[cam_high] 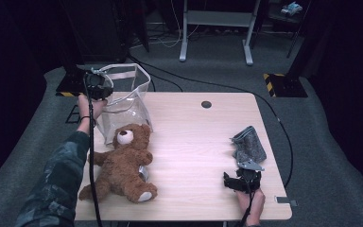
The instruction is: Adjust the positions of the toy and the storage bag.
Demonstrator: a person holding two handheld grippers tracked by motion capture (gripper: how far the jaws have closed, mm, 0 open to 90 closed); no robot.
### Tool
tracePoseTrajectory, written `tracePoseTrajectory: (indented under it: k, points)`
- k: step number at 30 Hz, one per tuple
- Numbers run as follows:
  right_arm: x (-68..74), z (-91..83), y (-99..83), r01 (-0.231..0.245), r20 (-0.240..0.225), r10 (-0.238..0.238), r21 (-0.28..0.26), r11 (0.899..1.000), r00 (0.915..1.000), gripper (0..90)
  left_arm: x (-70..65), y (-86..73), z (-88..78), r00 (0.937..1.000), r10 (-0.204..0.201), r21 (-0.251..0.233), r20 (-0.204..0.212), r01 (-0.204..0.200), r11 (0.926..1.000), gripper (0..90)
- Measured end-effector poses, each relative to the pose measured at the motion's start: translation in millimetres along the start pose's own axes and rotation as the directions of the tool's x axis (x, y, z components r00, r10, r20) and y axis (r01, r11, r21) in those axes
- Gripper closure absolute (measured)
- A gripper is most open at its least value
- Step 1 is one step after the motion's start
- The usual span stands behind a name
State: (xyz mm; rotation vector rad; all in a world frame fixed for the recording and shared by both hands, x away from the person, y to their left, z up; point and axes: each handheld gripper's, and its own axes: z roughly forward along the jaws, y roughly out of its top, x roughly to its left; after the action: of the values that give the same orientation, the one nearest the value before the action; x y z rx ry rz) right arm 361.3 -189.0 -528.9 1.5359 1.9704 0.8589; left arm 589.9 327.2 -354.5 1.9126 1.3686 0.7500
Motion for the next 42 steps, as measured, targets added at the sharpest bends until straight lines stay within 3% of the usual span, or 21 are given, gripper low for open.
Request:
tracePoseTrajectory:
  k: [11,22,28,30,32,33,34,38,42]
  points:
    - [0.0,0.0,-0.1,0.001,0.000,-0.001,-0.001,1.000,1.0000,10.5,-26.9,5.1,11.9,0.9982,0.053,-0.040,0.030,-0.052,0.9979,86.5]
    - [-0.3,0.1,-0.2,0.010,0.000,-0.010,-0.004,1.000,1.0000,10.6,-44.7,13.0,17.0,0.9887,0.140,-0.039,0.055,-0.138,0.9897,86.7]
    - [-0.2,0.0,-0.3,0.010,0.001,-0.010,-0.005,1.000,0.9999,10.6,-55.5,15.6,19.9,0.9858,0.148,-0.055,0.079,-0.144,0.9880,86.6]
    - [-0.2,0.1,-0.2,0.009,0.000,-0.009,-0.004,1.000,1.0000,10.6,-57.8,17.1,19.8,0.9823,0.164,-0.046,0.091,-0.160,0.9860,86.6]
    - [-0.3,0.0,-0.3,0.009,0.000,-0.009,-0.004,1.000,1.0000,10.5,-59.1,17.5,19.4,0.9833,0.157,-0.045,0.092,-0.154,0.9871,86.0]
    - [-0.3,0.0,-0.3,0.010,-0.001,-0.010,-0.004,1.000,1.0000,10.5,-58.9,17.7,18.6,0.9843,0.149,-0.050,0.094,-0.145,0.9882,84.3]
    - [-0.3,0.0,-0.3,0.009,0.000,-0.009,-0.004,1.000,1.0000,10.5,-57.9,18.7,16.0,0.9852,0.141,-0.040,0.098,-0.137,0.9897,76.7]
    - [-0.2,0.0,-0.3,0.010,0.000,-0.010,-0.005,1.000,0.9999,10.5,-56.2,19.9,3.3,0.9914,0.093,-0.078,0.092,-0.086,0.9932,49.3]
    - [0.1,-0.1,-0.4,0.008,0.002,-0.008,-0.005,1.000,1.0000,10.5,-51.0,17.0,-19.2,0.9932,0.057,-0.081,0.102,-0.049,0.9955,33.2]
